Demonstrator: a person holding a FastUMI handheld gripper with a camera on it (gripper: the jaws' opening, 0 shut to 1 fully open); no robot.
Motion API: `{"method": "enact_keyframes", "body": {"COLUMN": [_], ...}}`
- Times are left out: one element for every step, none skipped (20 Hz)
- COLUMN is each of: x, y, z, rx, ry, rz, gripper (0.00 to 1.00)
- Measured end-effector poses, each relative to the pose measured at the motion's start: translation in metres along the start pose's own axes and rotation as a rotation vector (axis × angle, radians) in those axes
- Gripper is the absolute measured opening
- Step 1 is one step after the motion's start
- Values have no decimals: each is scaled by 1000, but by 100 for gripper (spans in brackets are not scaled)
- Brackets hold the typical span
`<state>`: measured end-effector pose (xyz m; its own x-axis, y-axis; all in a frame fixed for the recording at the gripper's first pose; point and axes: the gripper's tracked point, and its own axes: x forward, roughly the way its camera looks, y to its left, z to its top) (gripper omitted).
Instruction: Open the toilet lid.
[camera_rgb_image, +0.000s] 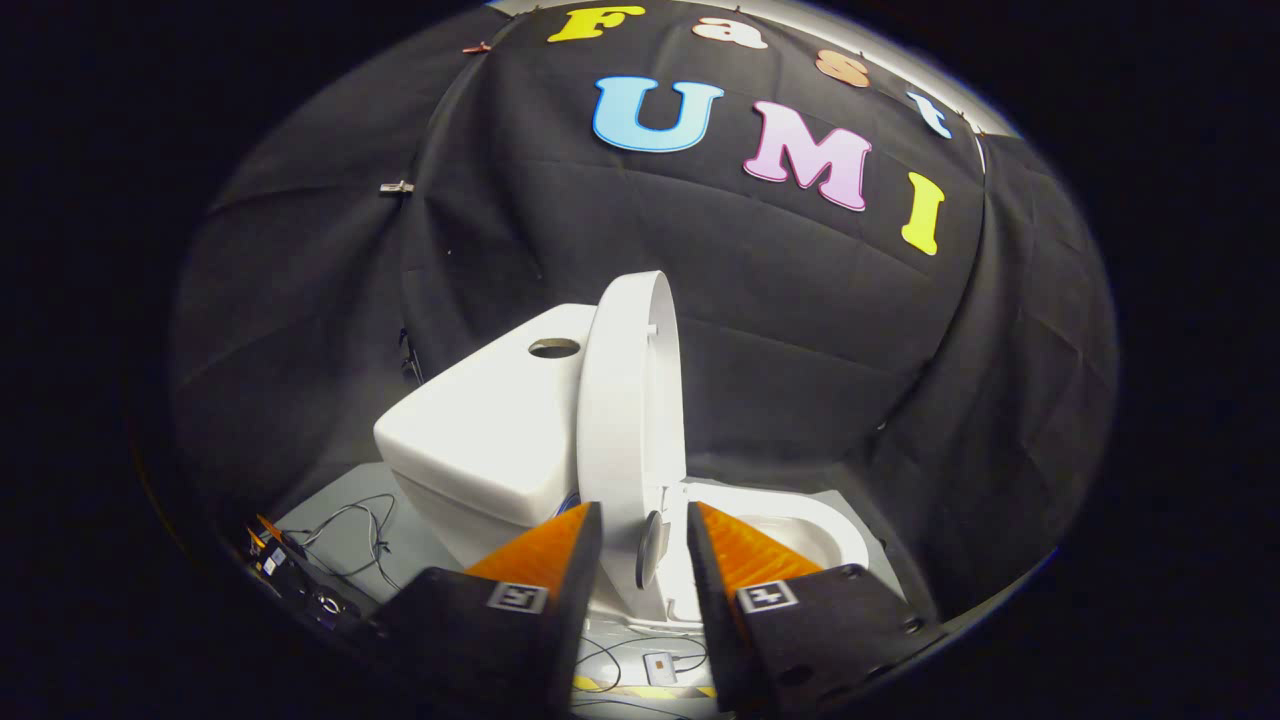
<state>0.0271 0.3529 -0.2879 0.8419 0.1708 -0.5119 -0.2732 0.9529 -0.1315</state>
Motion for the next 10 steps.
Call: {"method": "enact_keyframes", "body": {"x": [-2, -2, -3, -5, -8, -11, -14, -17, -21, -26], "y": [7, 7, 5, 4, 3, 5, 4, 1, -1, -4], "z": [-3, -6, -10, -10, -8, -5, -1, 4, 10, 14], "rx": [-4, -7, -2, 4, 8, 13, 16, 13, 8, 9], "ry": [15, 30, 34, 31, 22, 12, -1, -15, -30, -45], "rz": [27, 28, 30, 31, 36, 47, 55, 58, 61, 64], "gripper": [69, 84, 99, 98, 99, 99, 99, 99, 99, 99]}}
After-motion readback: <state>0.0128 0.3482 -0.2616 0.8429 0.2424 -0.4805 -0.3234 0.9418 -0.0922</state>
